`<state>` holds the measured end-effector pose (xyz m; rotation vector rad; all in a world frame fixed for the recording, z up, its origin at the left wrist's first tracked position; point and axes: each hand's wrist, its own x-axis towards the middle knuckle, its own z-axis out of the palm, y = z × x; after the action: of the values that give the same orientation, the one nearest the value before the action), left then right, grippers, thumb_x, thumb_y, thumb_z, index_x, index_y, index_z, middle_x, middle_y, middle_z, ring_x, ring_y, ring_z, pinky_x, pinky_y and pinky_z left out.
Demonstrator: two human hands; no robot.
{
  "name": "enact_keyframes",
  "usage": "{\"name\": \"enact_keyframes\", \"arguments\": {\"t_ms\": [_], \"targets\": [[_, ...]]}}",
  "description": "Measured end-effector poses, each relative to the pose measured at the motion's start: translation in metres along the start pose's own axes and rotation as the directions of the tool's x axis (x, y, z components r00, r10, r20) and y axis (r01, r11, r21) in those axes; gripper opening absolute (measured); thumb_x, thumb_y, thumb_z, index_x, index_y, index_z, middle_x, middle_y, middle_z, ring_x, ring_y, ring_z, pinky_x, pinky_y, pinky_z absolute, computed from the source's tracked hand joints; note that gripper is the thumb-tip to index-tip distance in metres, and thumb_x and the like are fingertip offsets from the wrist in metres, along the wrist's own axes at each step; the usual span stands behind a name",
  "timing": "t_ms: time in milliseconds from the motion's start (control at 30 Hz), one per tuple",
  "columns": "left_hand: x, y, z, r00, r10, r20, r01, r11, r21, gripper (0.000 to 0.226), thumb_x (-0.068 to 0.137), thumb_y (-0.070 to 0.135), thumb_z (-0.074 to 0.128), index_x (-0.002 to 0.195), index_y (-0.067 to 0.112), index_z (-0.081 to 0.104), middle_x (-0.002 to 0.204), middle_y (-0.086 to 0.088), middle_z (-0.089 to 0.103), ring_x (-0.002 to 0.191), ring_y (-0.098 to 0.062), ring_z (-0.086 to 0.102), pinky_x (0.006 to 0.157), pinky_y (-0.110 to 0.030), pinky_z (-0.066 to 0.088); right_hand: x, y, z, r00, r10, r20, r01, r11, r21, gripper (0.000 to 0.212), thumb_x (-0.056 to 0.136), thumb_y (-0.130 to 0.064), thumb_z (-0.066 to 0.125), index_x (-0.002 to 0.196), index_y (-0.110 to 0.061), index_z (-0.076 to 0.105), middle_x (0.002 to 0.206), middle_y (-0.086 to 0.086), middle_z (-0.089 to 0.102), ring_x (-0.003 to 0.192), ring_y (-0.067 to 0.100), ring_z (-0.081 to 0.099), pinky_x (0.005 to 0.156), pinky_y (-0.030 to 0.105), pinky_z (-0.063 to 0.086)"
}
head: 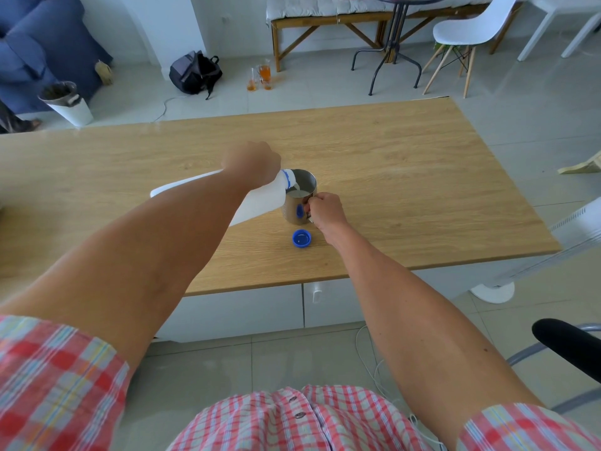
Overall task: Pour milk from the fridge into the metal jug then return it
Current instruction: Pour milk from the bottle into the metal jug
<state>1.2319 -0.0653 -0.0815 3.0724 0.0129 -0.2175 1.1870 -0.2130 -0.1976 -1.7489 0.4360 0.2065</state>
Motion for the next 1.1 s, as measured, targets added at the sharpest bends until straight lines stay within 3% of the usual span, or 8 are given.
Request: {"name": "enact_keyframes", "arguments": {"t_ms": [133, 400, 633, 1100], "targets": [[0.0005, -0.0004, 0.0004, 1.0, 0.0, -0.003, 0.0, 1.0, 0.003, 0.026, 0.094, 0.02, 0.037, 0.093, 0.008, 0.059, 0.082, -0.01, 0.056, 0.069, -0.027, 0.052, 0.07, -0.038, 0.045, 0.0013, 0.0008, 0.0008, 1.0, 0.005, 0.003, -0.005, 1.0, -0.008, 0.024, 0.095, -0.005, 0.043, 0.088, -0.008, 0.065, 0.082, 0.011, 0.059, 0.074, 0.019, 0.049, 0.063, 0.031, 0.039], [0.0015, -0.0007, 0.0011, 1.0, -0.004, -0.007, 0.004, 1.0, 0.008, 0.026, 0.094, 0.021, 0.037, 0.094, 0.009, 0.06, 0.082, -0.01, 0.056, 0.077, -0.03, 0.057, 0.071, -0.039, 0.045, 0.0025, 0.0014, 0.0012, 1.0, 0.015, 0.005, -0.015, 1.0, 0.001, 0.025, 0.095, -0.004, 0.043, 0.09, -0.006, 0.067, 0.083, 0.011, 0.061, 0.075, 0.019, 0.051, 0.066, 0.032, 0.041], [0.0027, -0.0007, 0.0014, 1.0, -0.026, 0.007, 0.026, 1.0, 0.008, 0.023, 0.093, 0.02, 0.039, 0.09, 0.01, 0.06, 0.08, -0.009, 0.055, 0.064, -0.025, 0.048, 0.067, -0.037, 0.041, 0.002, 0.0016, 0.0016, 1.0, 0.009, 0.008, -0.009, 1.0, 0.005, 0.025, 0.094, -0.004, 0.043, 0.088, -0.006, 0.067, 0.083, 0.011, 0.059, 0.075, 0.02, 0.048, 0.062, 0.031, 0.038], [0.0044, -0.0016, 0.0026, 1.0, -0.005, -0.007, 0.005, 1.0, 0.025, 0.026, 0.096, 0.022, 0.037, 0.093, 0.009, 0.06, 0.081, -0.01, 0.056, 0.074, -0.028, 0.055, 0.068, -0.038, 0.042, 0.0006, 0.0004, 0.0009, 1.0, 0.011, 0.007, -0.011, 1.0, 0.009, 0.026, 0.096, -0.005, 0.044, 0.088, -0.006, 0.068, 0.08, 0.008, 0.059, 0.068, 0.016, 0.047, 0.058, 0.028, 0.037]]}}
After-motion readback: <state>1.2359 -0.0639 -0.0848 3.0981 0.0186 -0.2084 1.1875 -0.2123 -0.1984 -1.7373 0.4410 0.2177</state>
